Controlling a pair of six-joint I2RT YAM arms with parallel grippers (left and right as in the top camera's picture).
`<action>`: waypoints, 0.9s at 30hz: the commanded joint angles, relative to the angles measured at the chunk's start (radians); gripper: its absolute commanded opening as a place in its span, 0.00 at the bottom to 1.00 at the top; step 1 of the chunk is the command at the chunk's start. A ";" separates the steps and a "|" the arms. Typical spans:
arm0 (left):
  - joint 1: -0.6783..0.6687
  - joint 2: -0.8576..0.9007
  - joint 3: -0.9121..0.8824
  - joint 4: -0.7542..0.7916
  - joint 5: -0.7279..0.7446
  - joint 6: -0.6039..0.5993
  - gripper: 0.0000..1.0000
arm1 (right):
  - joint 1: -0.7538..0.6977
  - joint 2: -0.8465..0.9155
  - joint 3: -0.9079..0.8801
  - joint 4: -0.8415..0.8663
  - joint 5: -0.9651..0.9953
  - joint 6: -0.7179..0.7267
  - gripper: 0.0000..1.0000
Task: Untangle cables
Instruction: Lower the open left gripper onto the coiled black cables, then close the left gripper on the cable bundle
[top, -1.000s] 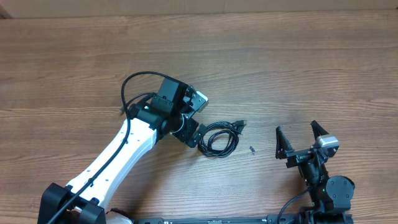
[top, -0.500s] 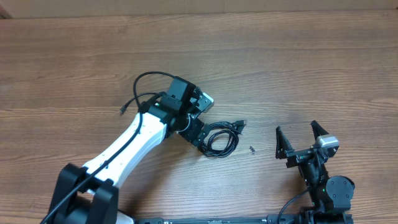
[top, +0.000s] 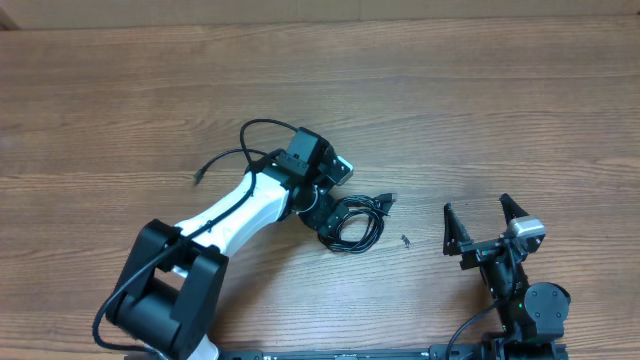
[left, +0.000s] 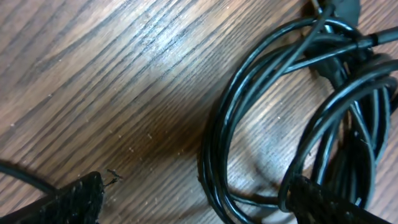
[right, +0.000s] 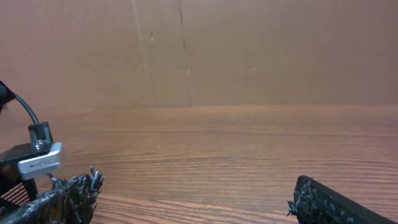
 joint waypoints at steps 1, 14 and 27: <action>-0.003 0.037 0.020 0.014 0.013 0.001 0.95 | -0.003 -0.009 -0.011 0.005 0.003 0.008 1.00; -0.003 0.039 0.020 0.027 0.013 0.001 0.89 | -0.003 -0.009 -0.011 0.005 0.003 0.008 1.00; -0.006 0.041 0.020 0.028 0.013 0.001 0.81 | -0.003 -0.009 -0.011 0.005 0.003 0.008 1.00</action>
